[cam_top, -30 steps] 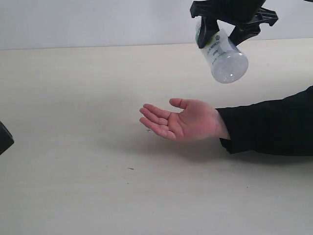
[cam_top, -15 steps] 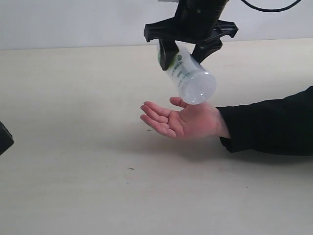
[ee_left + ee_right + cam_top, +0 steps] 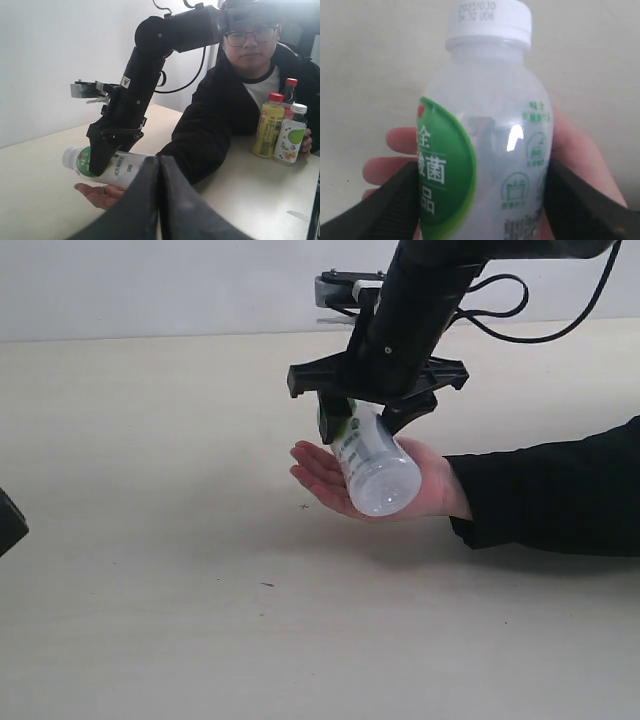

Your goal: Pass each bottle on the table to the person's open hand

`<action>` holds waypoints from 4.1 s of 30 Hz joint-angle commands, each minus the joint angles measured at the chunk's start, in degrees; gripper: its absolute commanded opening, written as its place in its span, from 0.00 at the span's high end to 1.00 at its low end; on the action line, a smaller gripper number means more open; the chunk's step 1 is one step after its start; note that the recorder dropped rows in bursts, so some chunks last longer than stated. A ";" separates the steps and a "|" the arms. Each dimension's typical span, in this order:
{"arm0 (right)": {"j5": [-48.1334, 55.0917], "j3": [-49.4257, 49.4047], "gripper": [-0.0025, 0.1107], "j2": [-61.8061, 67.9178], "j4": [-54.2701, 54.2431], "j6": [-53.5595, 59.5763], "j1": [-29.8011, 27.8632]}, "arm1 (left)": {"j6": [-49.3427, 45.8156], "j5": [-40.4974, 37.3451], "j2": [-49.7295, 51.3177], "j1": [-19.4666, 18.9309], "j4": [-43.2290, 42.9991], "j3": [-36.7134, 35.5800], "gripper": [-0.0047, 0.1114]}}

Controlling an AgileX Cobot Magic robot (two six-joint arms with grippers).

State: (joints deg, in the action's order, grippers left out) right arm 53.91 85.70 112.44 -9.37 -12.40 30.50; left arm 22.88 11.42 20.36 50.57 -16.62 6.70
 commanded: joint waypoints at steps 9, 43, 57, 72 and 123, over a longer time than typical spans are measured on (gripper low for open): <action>-2.00 -2.05 0.87 -0.38 0.56 0.80 0.15 | -0.09 0.31 -0.32 -0.05 -0.13 -0.05 0.95; -13.08 -7.61 0.81 -32.08 0.35 10.91 0.15 | -0.09 0.31 -0.32 -0.05 -0.13 -0.05 0.95; -52.98 -51.88 0.98 -65.68 -12.59 23.55 0.15 | -0.09 0.31 -0.32 -0.05 -0.13 -0.05 0.95; -62.63 -69.91 0.98 -79.87 -12.50 24.36 0.15 | -0.09 0.31 -0.32 -0.05 -0.13 -0.05 0.95; -46.95 -85.70 0.98 -112.44 -12.50 42.01 -24.94 | -0.09 0.31 -0.32 -0.05 -0.13 -0.05 0.95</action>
State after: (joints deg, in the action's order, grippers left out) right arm 6.94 1.35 0.31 -22.11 28.90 5.84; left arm 22.88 11.51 20.36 50.57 -16.67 6.70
